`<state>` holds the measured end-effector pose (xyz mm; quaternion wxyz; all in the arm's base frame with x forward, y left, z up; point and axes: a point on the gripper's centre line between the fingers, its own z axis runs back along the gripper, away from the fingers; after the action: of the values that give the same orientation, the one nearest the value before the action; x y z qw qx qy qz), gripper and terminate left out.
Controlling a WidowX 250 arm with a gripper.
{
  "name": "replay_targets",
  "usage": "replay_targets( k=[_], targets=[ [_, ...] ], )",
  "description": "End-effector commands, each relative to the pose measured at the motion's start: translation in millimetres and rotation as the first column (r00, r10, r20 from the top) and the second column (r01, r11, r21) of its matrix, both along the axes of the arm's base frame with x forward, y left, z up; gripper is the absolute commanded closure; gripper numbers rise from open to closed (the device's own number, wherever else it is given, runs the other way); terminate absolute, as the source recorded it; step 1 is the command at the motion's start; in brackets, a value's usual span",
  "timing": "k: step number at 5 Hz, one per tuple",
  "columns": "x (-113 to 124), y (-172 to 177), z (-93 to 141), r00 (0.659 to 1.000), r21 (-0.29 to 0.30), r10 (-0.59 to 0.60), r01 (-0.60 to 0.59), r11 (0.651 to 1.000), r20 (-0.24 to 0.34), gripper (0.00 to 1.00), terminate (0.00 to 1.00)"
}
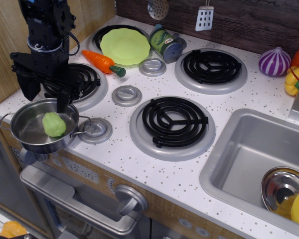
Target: Take broccoli out of pan
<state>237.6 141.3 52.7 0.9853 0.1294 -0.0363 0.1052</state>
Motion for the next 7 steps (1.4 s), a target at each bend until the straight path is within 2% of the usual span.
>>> replay_targets(
  k=[1, 4, 6, 7],
  targets=[
    [-2.7, 8.9, -8.3, 1.000, -0.011, -0.001, 0.001, 1.000, 0.022, 0.00, 0.00],
    [-1.0, 11.7, -33.6, 0.999, -0.062, -0.020, 0.023, 0.998, 0.049, 0.00, 0.00],
    [5.6, 10.0, -43.9, 0.998, -0.075, -0.021, 0.025, 0.997, 0.060, 0.00, 0.00],
    [9.3, 10.1, -44.1, 0.998, -0.074, -0.021, 0.025, 0.997, 0.060, 1.00, 0.00]
  ],
)
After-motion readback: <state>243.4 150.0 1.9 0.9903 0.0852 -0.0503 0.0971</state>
